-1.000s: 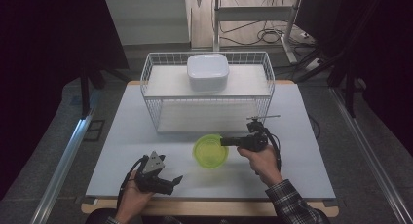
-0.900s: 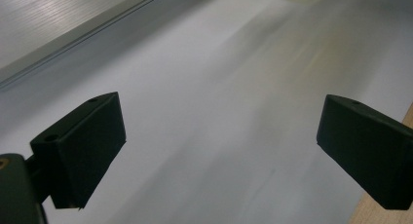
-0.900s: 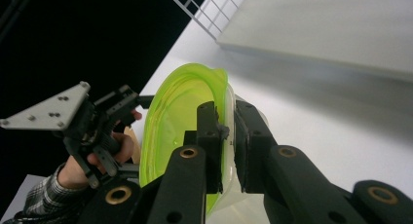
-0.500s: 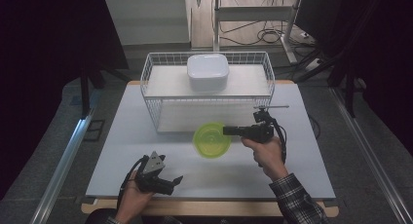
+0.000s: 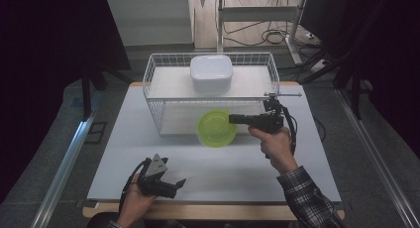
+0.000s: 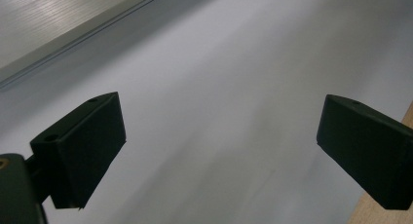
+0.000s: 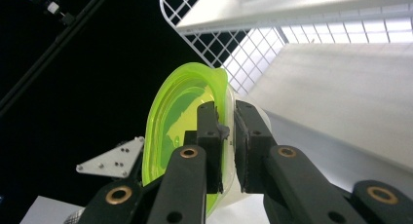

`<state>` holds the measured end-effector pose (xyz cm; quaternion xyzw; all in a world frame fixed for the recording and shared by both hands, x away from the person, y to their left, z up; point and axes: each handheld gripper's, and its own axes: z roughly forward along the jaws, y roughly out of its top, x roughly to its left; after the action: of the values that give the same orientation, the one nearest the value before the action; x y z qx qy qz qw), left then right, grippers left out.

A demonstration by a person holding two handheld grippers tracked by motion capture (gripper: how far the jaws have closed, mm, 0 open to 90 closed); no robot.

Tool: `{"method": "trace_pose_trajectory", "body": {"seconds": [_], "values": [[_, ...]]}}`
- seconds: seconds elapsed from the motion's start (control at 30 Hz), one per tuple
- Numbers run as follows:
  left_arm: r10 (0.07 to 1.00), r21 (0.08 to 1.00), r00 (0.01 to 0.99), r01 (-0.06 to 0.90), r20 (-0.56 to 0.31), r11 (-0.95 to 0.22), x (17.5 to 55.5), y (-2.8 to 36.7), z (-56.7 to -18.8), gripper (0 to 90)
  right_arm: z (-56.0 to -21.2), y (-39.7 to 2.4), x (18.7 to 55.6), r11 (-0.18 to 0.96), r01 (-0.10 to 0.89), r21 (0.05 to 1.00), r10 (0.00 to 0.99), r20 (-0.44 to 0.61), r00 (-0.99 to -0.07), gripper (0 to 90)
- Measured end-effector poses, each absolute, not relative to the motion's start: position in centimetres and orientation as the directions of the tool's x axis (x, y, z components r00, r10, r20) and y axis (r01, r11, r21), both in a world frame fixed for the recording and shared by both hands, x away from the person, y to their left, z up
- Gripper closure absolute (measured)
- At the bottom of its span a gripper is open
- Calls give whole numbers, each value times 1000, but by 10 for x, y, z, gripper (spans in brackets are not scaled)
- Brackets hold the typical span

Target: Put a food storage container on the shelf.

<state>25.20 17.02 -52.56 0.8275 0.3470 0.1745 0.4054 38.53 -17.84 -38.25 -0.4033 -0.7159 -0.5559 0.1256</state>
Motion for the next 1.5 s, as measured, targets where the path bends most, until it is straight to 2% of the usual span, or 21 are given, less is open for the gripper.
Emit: {"method": "trace_pose_trajectory", "body": {"seconds": [0.53,0.87,1.17,1.5], "values": [[714,792,700,435,1,-428,252,170,-526,34,-344,-178,400,-2,706,708,427,639,-639,826],[714,793,700,438,-6,-423,252,170,-526,33,-307,-171,412,-43,683,729,415,635,-651,827],[716,796,698,439,-9,-418,252,170,-526,33,-273,-162,431,-92,659,747,457,619,-639,827],[714,798,700,437,-12,-415,252,171,-526,34,-256,-151,456,-167,643,748,519,621,-588,826]]}}
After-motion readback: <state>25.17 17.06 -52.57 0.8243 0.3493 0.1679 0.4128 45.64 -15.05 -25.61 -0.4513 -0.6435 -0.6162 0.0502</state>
